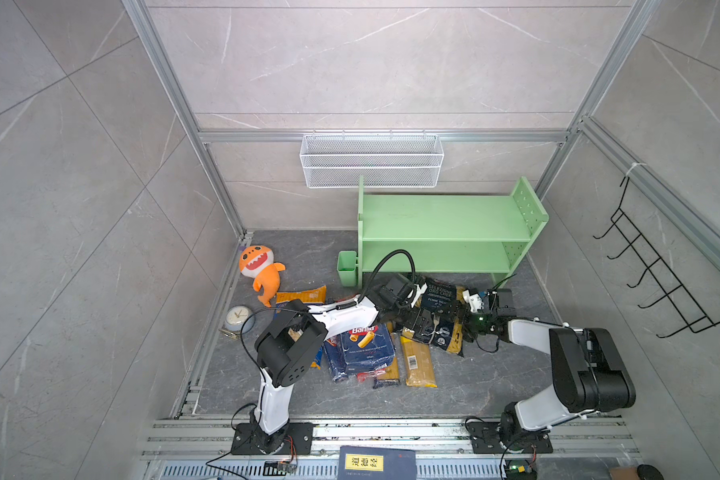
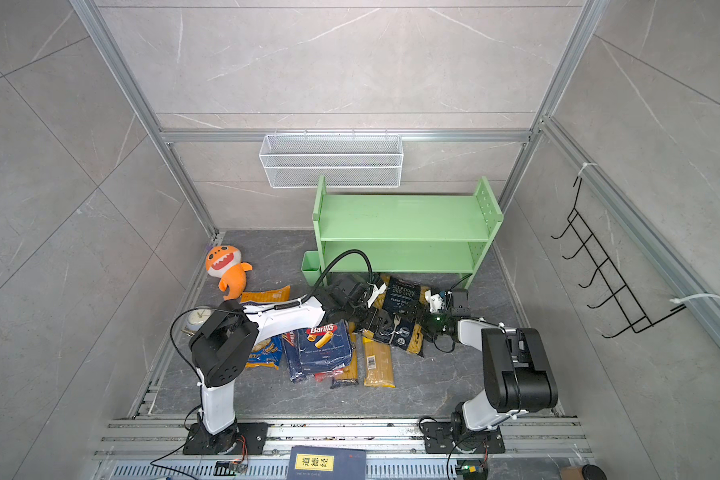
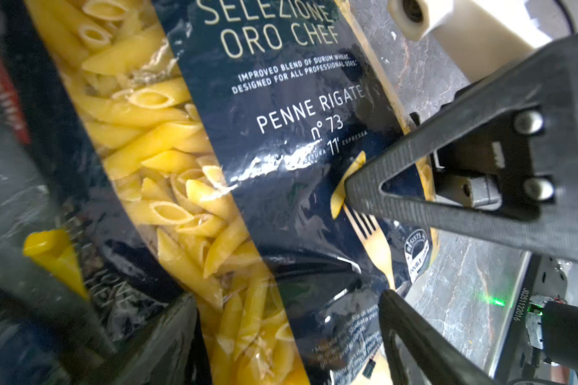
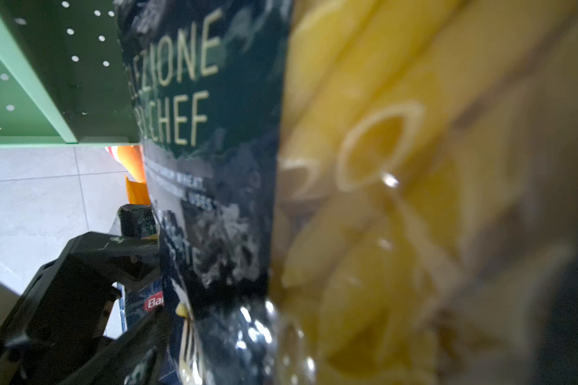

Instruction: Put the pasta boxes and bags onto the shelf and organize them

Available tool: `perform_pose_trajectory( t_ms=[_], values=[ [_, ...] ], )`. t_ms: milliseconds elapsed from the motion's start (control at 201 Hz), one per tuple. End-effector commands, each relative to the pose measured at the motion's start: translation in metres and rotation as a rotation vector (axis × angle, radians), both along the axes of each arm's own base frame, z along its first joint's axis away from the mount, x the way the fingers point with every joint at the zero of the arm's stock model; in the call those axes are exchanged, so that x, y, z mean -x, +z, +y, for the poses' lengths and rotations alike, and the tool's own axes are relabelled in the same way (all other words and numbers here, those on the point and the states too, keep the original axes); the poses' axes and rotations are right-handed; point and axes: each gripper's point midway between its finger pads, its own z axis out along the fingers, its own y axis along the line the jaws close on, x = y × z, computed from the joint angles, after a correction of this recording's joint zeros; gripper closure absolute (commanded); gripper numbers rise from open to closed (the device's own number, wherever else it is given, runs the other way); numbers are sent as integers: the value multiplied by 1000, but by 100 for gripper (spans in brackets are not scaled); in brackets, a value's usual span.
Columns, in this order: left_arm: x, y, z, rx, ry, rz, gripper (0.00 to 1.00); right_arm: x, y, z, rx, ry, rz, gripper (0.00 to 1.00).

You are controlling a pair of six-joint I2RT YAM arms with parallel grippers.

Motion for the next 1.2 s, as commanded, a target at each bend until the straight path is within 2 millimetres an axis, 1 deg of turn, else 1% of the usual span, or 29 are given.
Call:
perform_pose_trajectory(
  t_ms=[0, 279, 448, 498, 652, 672, 807, 861, 976, 1046, 1066, 1125, 1190],
  values=[
    [25, -27, -2, -3, -50, 131, 14, 35, -35, 11, -41, 28, 189, 1],
    [32, -26, -4, 22, -73, 156, 15, 32, -27, 25, -59, 70, 162, 1],
    [36, -24, -8, 42, -94, 169, 15, 28, -18, 40, -99, 111, 124, 6],
    [36, -24, -9, 45, -96, 174, 15, 27, -16, 44, -106, 128, 113, 9],
    [38, -23, -9, 48, -102, 176, 16, 25, -9, 52, -139, 154, 84, 11],
    [38, -23, -9, 48, -103, 175, 16, 25, -9, 53, -141, 156, 83, 13],
    [38, -21, -7, 45, -96, 167, 16, 26, -7, 53, -144, 162, 73, 33],
    [39, -20, -5, 42, -95, 163, 16, 27, -4, 53, -146, 165, 61, 40],
    [39, -19, 2, 15, -93, 142, 16, 29, 2, 53, -146, 169, 38, 48],
    [38, -16, 8, -2, -86, 123, 15, 29, 9, 53, -153, 173, 18, 55],
    [38, -15, 10, -8, -84, 119, 15, 29, 12, 54, -157, 175, 10, 59],
    [36, -9, 14, -17, -76, 101, 15, 30, 18, 55, -170, 181, -6, 67],
    [34, 0, 19, -25, -68, 79, 15, 31, 23, 55, -178, 185, -14, 71]
  ],
)
